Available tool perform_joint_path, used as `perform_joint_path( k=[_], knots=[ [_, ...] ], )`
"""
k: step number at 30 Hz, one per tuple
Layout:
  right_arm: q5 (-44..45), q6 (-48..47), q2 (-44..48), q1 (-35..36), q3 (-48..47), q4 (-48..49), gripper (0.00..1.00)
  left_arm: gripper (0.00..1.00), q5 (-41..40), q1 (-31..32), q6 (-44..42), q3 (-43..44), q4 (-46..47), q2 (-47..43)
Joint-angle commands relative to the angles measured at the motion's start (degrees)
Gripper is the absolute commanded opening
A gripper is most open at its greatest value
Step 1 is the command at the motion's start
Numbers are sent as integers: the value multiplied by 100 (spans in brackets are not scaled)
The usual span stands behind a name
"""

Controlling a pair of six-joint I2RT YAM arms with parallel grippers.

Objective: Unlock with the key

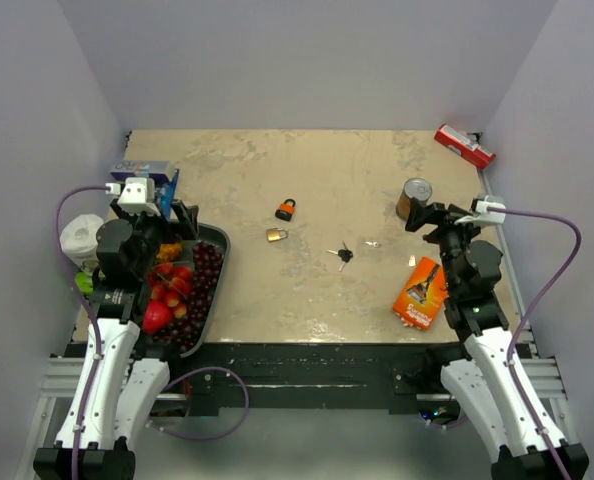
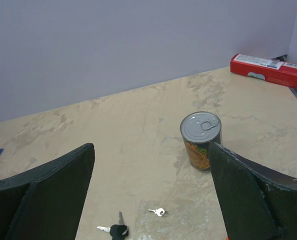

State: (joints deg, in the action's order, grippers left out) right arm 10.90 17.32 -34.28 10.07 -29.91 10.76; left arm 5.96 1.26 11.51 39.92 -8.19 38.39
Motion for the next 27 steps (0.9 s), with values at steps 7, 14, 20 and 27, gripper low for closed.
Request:
perform_joint_path(
  k=[7,14,20,27],
  knots=[
    [-9,-106,9,-13,-489,-478,99,99,-296,-29,203,50,187,221],
    [-157,-229,-87,-13,-797,-883,94,97,-69,-20,132,261,282,432],
    [-675,-282,-508,-5,-1183,-1252,86,94,-226,443,106,1104,142,1108],
    [-809,-291,-1245,477,-1614,-1735,82,93,-263,1386,9,1677,589,1663]
  ],
)
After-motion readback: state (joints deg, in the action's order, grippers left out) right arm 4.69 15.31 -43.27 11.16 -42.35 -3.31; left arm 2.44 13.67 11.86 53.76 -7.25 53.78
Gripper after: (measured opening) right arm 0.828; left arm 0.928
